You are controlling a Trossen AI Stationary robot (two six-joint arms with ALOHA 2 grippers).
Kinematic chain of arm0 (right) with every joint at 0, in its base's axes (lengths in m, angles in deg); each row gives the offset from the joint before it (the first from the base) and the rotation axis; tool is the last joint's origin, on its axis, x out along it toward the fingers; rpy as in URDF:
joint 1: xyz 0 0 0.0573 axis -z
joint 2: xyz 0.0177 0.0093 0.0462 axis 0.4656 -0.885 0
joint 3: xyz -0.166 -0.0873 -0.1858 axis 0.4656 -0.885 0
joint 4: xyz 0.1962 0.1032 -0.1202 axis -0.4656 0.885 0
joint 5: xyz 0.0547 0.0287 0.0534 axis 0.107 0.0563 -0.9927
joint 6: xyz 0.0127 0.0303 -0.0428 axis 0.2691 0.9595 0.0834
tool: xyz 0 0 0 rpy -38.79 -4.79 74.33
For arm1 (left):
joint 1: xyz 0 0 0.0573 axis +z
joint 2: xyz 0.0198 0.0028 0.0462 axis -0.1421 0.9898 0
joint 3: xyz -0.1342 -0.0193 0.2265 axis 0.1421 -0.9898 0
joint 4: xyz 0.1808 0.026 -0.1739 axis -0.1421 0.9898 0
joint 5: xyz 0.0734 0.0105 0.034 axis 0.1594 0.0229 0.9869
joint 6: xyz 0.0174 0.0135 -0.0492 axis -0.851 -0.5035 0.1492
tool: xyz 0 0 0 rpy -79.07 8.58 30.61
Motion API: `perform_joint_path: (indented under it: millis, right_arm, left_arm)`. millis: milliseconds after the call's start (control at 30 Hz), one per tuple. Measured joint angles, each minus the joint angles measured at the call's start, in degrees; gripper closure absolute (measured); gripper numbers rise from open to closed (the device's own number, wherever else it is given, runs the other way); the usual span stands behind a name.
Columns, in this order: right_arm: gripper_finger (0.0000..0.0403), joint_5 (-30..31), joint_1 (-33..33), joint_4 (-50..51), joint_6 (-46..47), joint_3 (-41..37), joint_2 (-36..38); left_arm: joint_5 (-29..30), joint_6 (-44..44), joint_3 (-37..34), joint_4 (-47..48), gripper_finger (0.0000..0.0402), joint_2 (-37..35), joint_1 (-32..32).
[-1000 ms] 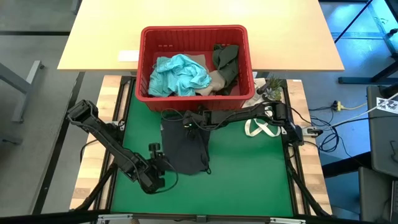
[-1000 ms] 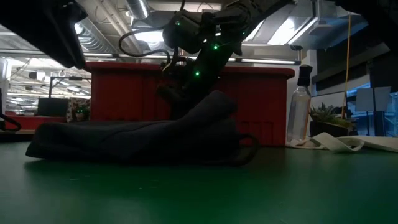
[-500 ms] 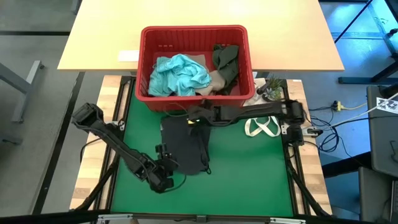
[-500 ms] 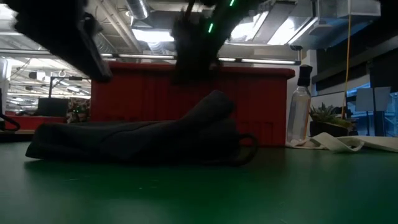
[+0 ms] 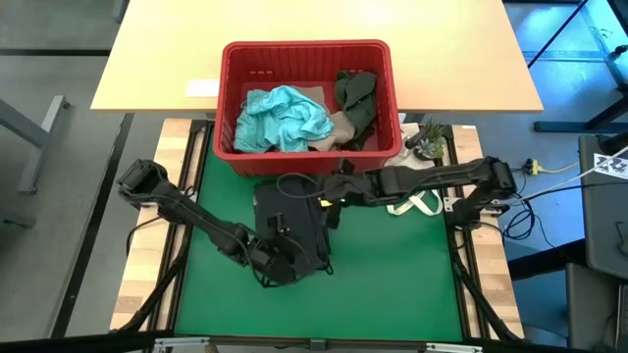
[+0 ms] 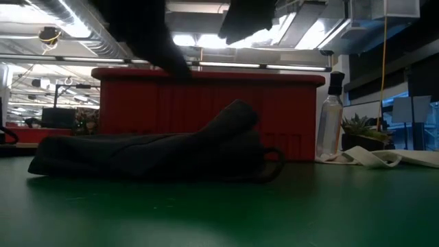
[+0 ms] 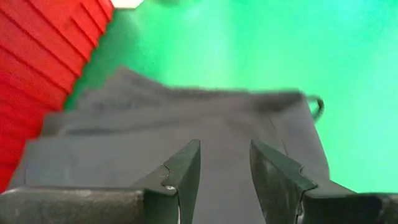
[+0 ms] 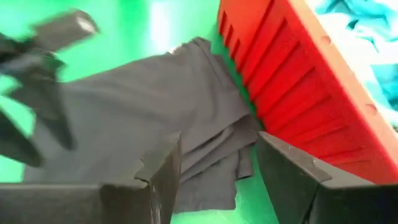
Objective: Fold Laundry from Bin
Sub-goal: Fold the black shorts from the red laundry bin
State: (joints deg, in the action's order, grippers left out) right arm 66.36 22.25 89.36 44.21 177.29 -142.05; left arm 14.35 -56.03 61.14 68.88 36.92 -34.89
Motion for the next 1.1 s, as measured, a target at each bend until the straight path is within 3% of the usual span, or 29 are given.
perform_joint_path:
  millis: [200, 367, 733, 933, 1100]
  right_arm:
    - [0.0197, 2.6, -3.3, 5.3, 0.1, 0.0, 5.1]
    - [0.0197, 8.6, -5.7, 8.5, 3.0, -0.5, 7.9]
    - [0.0197, 8.1, -6.4, 9.1, 10.3, -13.6, 9.1]
    - [0.0197, 7.7, -6.4, 1.4, 13.2, -21.2, 9.1]
    - [0.0197, 3.6, -6.4, -6.8, 14.5, -29.4, 9.1]
  left_arm:
    - [-0.1, -3.2, 0.0, -5.9, 0.0269, 0.3, 4.3]
    - [-2.1, -3.2, 0.0, -7.7, 0.0269, 3.7, 7.1]
    - [-7.6, -3.3, 0.0, -8.3, 0.0269, 12.5, 11.0]
    - [-11.1, -3.1, 0.0, -5.8, 0.0269, 12.7, 11.8]
    - [-13.9, -2.4, 0.0, -1.3, 0.0269, 12.7, 11.7]
